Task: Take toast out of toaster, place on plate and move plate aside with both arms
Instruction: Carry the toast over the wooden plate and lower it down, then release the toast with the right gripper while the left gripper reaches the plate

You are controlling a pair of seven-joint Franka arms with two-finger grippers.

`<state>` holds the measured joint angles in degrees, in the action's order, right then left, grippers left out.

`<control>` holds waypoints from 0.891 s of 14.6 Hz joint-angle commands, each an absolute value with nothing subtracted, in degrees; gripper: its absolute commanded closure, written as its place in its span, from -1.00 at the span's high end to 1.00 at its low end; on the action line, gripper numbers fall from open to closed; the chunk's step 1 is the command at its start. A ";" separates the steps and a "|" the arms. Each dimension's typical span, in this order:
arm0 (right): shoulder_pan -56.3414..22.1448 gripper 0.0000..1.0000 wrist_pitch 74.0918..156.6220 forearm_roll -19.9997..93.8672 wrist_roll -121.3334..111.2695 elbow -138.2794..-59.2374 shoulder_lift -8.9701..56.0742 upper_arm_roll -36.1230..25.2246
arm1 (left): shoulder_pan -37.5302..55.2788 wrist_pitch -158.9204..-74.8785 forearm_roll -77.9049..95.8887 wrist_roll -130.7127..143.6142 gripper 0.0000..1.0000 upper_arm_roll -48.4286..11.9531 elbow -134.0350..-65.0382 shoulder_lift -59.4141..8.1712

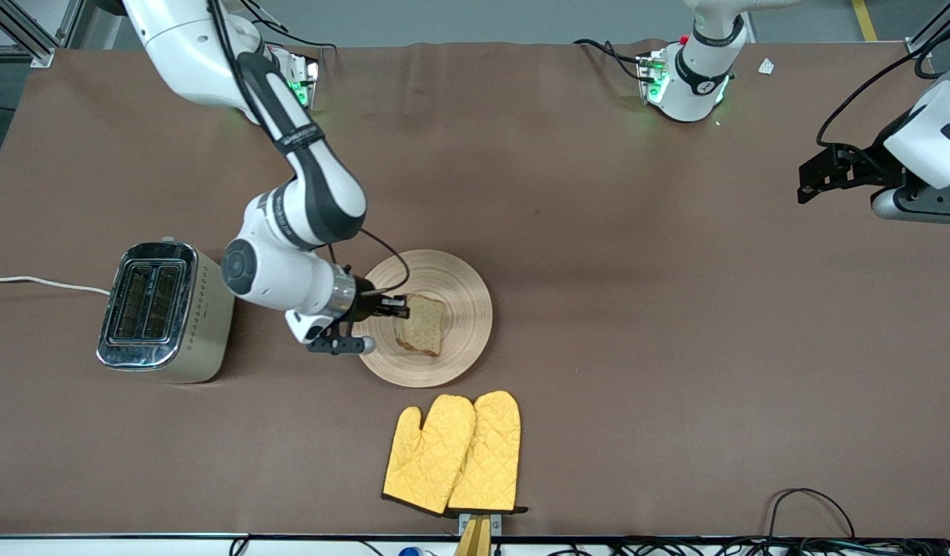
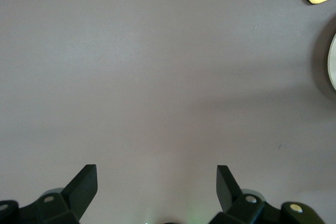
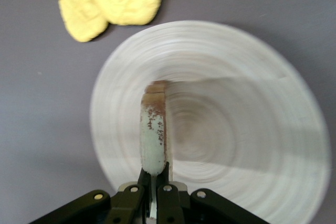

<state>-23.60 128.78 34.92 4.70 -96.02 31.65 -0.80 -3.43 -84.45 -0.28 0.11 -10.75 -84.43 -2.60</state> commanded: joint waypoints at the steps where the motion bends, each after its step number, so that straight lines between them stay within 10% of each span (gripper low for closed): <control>1: -20.31 -0.99 129.29 36.65 -2.62 -101.94 30.15 -0.26 | -3.69 -83.76 0.62 -0.44 1.00 -10.81 -83.32 -2.90; 5: -15.48 -0.81 126.67 36.74 -9.91 -104.59 30.15 -0.26 | -3.87 -83.76 0.70 -0.79 1.00 -10.72 -83.32 -2.90; 9: -15.12 0.98 125.95 36.65 -10.28 -104.41 30.06 -0.35 | -5.97 -84.46 5.78 -0.70 1.00 -10.72 -83.41 -4.83; 13: -15.03 1.00 125.86 36.65 -10.11 -104.76 29.53 -0.44 | -5.98 -88.59 7.64 -0.79 1.00 -10.81 -83.58 -9.65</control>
